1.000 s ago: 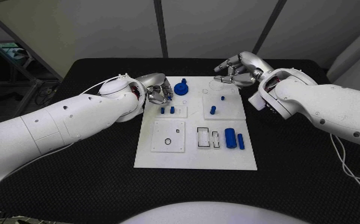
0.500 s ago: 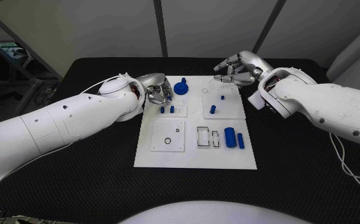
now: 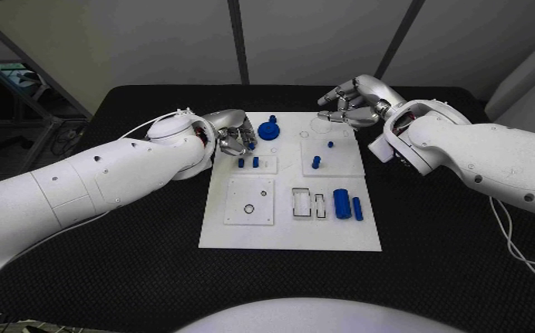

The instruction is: Assemble the parts on the task board

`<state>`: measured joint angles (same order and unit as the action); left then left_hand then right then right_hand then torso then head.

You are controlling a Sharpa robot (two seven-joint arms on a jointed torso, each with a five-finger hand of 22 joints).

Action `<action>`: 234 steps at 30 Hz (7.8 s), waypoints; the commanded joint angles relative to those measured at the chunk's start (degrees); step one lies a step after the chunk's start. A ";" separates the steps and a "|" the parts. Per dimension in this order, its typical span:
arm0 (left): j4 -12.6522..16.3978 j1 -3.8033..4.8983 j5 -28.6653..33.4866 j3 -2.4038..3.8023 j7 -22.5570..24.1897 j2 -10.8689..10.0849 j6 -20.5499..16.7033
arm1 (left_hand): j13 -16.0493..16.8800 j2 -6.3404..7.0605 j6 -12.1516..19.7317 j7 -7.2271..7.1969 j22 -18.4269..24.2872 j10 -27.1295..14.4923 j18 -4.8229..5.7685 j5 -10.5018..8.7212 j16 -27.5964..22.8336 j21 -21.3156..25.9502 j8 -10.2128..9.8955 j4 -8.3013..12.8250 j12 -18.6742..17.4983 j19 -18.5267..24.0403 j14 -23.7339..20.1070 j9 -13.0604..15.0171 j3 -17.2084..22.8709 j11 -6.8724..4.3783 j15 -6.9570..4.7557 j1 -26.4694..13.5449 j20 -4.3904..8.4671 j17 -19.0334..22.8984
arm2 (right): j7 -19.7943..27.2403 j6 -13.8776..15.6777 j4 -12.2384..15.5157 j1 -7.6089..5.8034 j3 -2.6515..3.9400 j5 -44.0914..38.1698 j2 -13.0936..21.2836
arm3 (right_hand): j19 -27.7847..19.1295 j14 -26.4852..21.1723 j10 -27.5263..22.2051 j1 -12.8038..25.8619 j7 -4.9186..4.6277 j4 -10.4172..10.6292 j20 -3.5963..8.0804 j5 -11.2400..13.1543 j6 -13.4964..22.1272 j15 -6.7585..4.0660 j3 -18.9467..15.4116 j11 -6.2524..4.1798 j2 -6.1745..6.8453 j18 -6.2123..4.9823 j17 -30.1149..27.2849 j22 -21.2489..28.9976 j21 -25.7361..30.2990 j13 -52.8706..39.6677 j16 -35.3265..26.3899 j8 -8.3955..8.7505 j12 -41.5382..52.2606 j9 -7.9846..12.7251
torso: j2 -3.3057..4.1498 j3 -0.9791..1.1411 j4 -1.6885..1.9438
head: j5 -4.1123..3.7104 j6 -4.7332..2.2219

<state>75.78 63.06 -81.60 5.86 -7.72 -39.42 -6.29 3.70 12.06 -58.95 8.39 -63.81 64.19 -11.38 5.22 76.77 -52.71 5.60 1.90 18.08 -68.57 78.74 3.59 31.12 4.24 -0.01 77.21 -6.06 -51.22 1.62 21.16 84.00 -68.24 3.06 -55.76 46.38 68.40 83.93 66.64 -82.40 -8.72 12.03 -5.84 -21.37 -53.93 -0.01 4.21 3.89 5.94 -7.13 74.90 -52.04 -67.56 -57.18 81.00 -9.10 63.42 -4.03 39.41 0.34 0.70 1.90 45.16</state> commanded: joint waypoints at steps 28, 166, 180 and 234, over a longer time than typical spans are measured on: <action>0.31 0.05 0.53 0.59 0.78 -1.66 -2.82 | 0.12 0.23 6.78 -0.67 -0.48 -0.34 2.57 -0.08 0.73 0.58 -2.06 0.38 -2.47 -0.24 0.21 0.06 -1.23 0.25 0.30 -0.29 -0.15 0.04 | -6.93 -4.53 -0.70 -0.06 0.03 -18.19 0.29 | 0.89 2.55 -7.47 -3.39 -0.41 -0.15 0.13 2.93 -2.36 -0.30 8.09 0.53 2.22 -0.67 -3.70 2.44 2.71 35.63 -5.60 -1.06 -38.66 -0.02 | -0.03 -0.04 -0.01 | 0.02 -0.17; 4.06 -0.97 64.25 3.51 26.89 -9.35 -10.25 | -0.05 -2.76 -2.15 1.90 10.91 -5.22 1.03 -0.07 -22.64 20.38 -1.44 1.12 -3.05 9.72 -16.49 0.16 -4.66 2.62 2.38 -1.36 -2.01 33.18 | -9.76 0.26 10.23 11.01 -0.38 -41.31 -9.66 | 6.02 3.44 4.72 -1.81 0.99 -10.22 0.77 9.18 -11.64 -0.99 22.60 -0.39 1.80 1.47 0.07 -11.27 -7.58 49.22 -0.02 0.98 -55.02 -0.40 | -0.10 -0.16 0.08 | 4.33 1.50; 4.05 -0.96 64.25 3.51 26.86 -9.26 -10.20 | -0.05 -2.79 -2.14 1.91 10.94 -5.29 1.03 -0.07 -22.71 20.44 -1.45 1.10 -3.03 9.75 -16.53 0.17 -4.70 2.64 2.40 -1.37 -2.03 33.23 | -9.55 -0.64 9.56 12.12 -1.78 -41.43 -10.08 | 6.03 3.45 4.70 -1.77 0.98 -10.27 0.76 9.22 -11.61 -0.99 22.60 -0.38 1.79 1.48 0.10 -11.32 -7.61 49.23 0.01 1.02 -55.08 -0.39 | -0.07 -0.09 -0.01 | 5.08 2.13; 3.61 -0.96 64.25 3.51 26.43 -8.86 -9.68 | -0.04 -2.79 -1.90 1.98 11.07 -5.67 0.99 -0.07 -22.93 20.66 -1.55 1.21 -2.96 9.83 -16.61 0.15 -4.88 2.72 2.46 -1.25 -2.09 33.43 | -10.98 2.63 9.49 12.41 -2.30 -45.60 -10.21 | 0.11 2.04 -7.32 2.46 -1.80 -10.59 -2.04 9.88 -4.42 2.03 19.62 3.20 4.91 -0.24 -3.96 -2.72 -1.96 52.61 -2.10 5.50 -58.81 0.31 | -0.11 -0.06 -0.01 | 5.11 2.38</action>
<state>79.39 62.00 -17.47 9.31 18.63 -48.33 -16.65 3.70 9.56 -60.89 10.13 -52.83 59.02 -11.44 5.23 54.14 -32.29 4.27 3.16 15.20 -58.85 62.36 3.82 26.54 7.03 2.46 75.78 -8.00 -17.84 -9.72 19.92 93.07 -55.76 0.73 -100.67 35.99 68.89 84.04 59.55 -80.19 -10.55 1.55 -7.77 -11.31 -58.61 1.75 24.15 7.06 10.69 -6.22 70.99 -54.81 -69.82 -4.62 79.19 -3.76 4.42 -3.79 39.28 0.23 0.72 7.03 47.61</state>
